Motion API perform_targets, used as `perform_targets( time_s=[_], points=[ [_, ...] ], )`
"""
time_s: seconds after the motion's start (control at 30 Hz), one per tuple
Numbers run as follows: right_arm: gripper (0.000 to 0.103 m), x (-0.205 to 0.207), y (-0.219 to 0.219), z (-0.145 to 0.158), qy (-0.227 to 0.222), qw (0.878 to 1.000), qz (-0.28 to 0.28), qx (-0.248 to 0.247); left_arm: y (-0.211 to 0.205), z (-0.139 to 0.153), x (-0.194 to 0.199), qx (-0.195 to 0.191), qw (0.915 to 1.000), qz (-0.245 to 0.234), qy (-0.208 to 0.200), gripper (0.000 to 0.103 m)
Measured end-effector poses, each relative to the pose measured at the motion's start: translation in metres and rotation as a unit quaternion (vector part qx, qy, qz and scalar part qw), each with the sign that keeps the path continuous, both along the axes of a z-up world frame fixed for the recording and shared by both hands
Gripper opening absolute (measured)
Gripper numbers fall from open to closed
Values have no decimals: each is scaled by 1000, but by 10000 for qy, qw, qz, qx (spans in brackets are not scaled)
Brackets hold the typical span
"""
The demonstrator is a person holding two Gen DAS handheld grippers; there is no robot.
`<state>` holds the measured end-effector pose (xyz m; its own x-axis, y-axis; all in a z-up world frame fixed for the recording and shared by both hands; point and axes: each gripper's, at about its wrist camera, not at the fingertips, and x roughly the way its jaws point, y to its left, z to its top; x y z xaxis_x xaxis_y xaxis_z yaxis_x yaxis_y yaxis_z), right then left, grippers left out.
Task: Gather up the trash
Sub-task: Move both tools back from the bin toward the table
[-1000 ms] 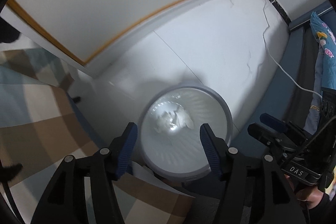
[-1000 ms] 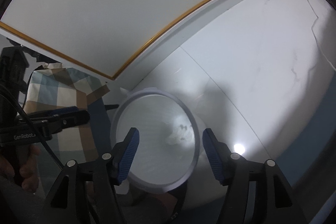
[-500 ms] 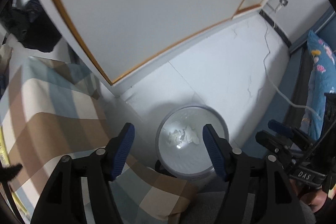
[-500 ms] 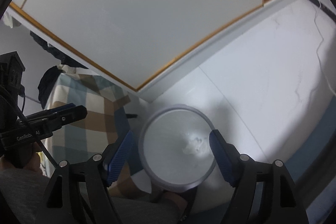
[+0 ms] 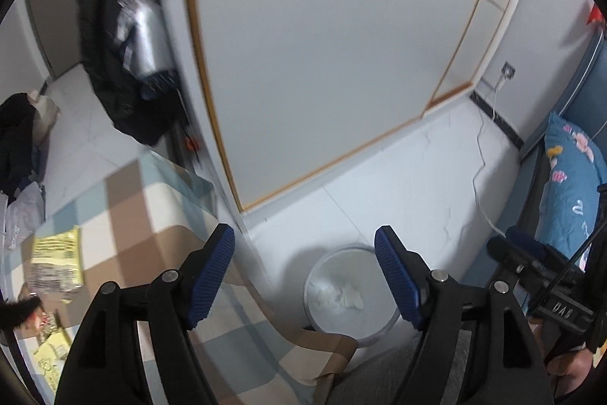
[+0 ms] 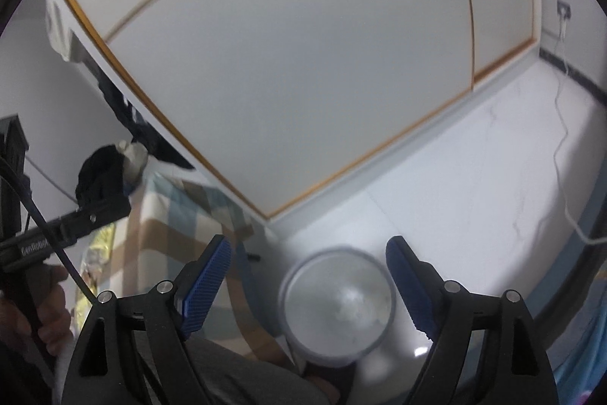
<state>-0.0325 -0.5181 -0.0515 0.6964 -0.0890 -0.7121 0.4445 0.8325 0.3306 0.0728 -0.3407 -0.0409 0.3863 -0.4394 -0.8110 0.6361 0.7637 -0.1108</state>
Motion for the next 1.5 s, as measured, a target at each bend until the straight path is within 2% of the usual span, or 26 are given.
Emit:
perform_targets(
  time_s=[0.23, 0.3, 0.33, 0.4, 0.5, 0.67, 0.93, 1.1, 1.27, 1.5],
  points=[
    [91, -1, 47, 75, -973, 9928, 374, -590, 66, 40, 1, -696, 9956, 556, -304, 74],
    [94, -2, 65, 91, -1232, 9885, 505, -712, 88, 53, -2, -803, 9927, 749, -490, 78],
    [96, -2, 74, 99, -1370, 9860, 577, -759, 100, 58, -2, -857, 9908, 864, -586, 83],
    [98, -3, 96, 112, -1618, 9805, 730, -844, 124, 68, -3, -980, 9862, 1091, -775, 84],
    [102, 1, 131, 128, -1891, 9716, 1077, -929, 162, 78, -3, -1109, 9775, 1513, -962, 91],
    [103, 10, 182, 141, -2188, 9578, 1573, -1000, 213, 87, -11, -1250, 9621, 2042, -1305, 93],
    [103, 37, 257, 136, -2289, 9436, 2175, -993, 285, 84, -15, -1218, 9353, 2815, -1766, 93],
    [103, 43, 292, 129, -2360, 9312, 2576, -1037, 324, 68, -10, -1228, 9220, 3223, -1760, 93],
    [103, 58, 326, 106, -2134, 9260, 2940, -1031, 352, 45, -9, -1251, 9177, 3423, -1583, 93],
    [103, 82, 359, 60, -1529, 9285, 3234, -994, 378, 12, -10, -1196, 9213, 3474, -1272, 93]
  ],
)
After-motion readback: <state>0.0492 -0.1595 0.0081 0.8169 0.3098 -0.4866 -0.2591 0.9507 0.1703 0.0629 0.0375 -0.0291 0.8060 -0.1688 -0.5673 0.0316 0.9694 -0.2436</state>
